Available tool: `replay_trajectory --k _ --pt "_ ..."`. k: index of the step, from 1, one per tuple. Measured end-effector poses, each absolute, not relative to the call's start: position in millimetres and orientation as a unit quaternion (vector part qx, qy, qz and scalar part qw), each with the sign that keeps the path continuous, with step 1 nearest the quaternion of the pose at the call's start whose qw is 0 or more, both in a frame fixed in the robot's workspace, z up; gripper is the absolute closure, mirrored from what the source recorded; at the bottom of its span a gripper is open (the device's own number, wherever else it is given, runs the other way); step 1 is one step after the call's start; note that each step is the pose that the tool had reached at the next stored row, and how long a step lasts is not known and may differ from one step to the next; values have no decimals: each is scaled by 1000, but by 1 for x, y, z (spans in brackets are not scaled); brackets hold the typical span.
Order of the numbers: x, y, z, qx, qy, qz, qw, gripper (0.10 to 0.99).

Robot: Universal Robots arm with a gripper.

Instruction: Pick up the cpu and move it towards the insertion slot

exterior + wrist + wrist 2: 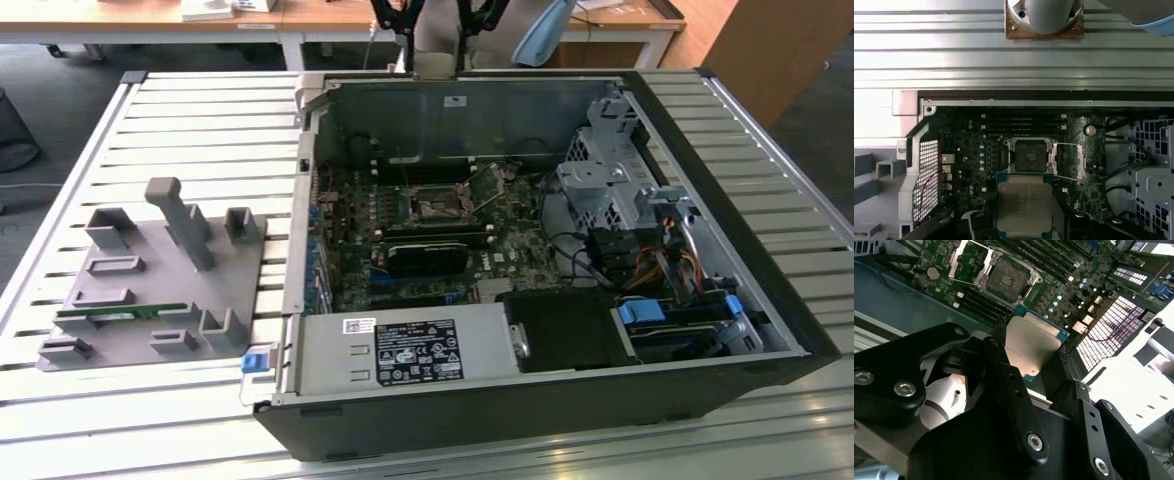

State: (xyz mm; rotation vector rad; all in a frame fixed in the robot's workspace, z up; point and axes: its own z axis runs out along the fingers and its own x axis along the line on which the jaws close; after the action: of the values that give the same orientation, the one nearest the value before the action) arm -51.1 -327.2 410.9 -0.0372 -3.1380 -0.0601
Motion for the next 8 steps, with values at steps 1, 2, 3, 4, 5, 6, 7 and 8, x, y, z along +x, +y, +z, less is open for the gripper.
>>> replay_trajectory --k 1,2,3,4,5,6,7,8 --pt "-49 -327 411 -12 -1000 -19 1 557" --pt "-46 -327 411 -12 -1000 -19 1 557" --pt "-44 -326 411 -12 -1000 -19 1 557" --pt "-42 -326 410 -12 -1000 -19 1 557" --pt "-39 -326 410 -12 -1000 -19 1 557" --pt "-37 -326 410 -12 -1000 -19 1 557" --pt "-34 -325 410 -12 -1000 -19 1 557" --pt "-32 -325 410 -12 -1000 -19 1 557"
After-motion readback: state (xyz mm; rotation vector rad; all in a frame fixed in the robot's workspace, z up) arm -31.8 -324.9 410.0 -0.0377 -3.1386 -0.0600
